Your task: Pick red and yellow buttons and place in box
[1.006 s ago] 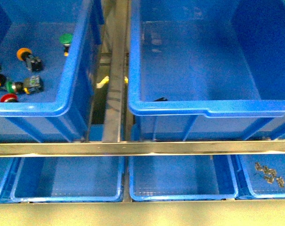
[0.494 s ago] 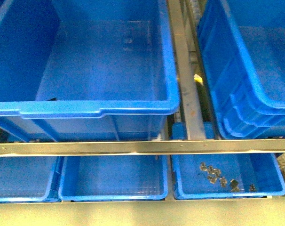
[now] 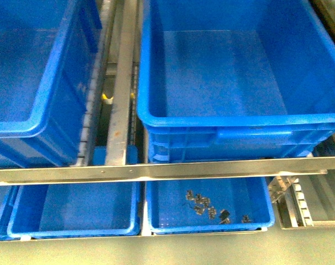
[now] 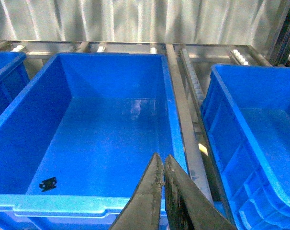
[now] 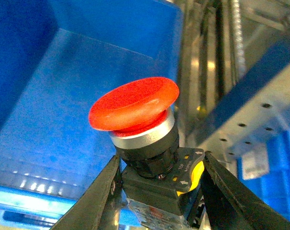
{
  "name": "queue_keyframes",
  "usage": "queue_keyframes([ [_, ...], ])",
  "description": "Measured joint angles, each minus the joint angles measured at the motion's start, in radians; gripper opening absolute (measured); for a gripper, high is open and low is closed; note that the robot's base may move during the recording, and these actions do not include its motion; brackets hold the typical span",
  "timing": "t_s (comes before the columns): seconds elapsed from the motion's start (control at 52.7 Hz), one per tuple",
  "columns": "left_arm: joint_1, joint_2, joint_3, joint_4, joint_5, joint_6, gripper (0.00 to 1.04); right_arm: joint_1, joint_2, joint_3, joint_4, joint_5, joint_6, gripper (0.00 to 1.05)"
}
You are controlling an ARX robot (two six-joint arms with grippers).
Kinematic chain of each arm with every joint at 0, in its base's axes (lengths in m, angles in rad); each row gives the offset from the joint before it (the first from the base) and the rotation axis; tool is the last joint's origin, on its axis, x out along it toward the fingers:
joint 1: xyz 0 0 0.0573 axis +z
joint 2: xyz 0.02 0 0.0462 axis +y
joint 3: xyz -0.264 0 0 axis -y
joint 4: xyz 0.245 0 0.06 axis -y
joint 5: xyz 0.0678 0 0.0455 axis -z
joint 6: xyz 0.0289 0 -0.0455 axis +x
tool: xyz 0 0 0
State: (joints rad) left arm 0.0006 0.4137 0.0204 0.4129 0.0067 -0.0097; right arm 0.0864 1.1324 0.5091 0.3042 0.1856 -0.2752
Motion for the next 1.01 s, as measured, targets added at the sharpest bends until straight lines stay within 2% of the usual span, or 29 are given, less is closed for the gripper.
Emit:
queue_keyframes([
  [0.721, 0.000, -0.238, 0.000, -0.235, -0.007, 0.000, 0.03, 0.044, 0.013, 0.000, 0.004, 0.005, 0.006, 0.40],
  [0.778, 0.000, -0.344, 0.000, -0.377, -0.007, 0.001, 0.03, 0.047, 0.015, 0.000, 0.004, 0.006, 0.008, 0.39],
  [0.816, 0.000, -0.370, 0.000, -0.402, -0.007, 0.001, 0.03, 0.047, 0.017, 0.000, 0.004, 0.007, 0.011, 0.39],
  [1.006, 0.000, -0.399, 0.000, -0.414, -0.007, 0.002, 0.03, 0.054, 0.030, 0.000, 0.004, 0.013, 0.018, 0.39],
])
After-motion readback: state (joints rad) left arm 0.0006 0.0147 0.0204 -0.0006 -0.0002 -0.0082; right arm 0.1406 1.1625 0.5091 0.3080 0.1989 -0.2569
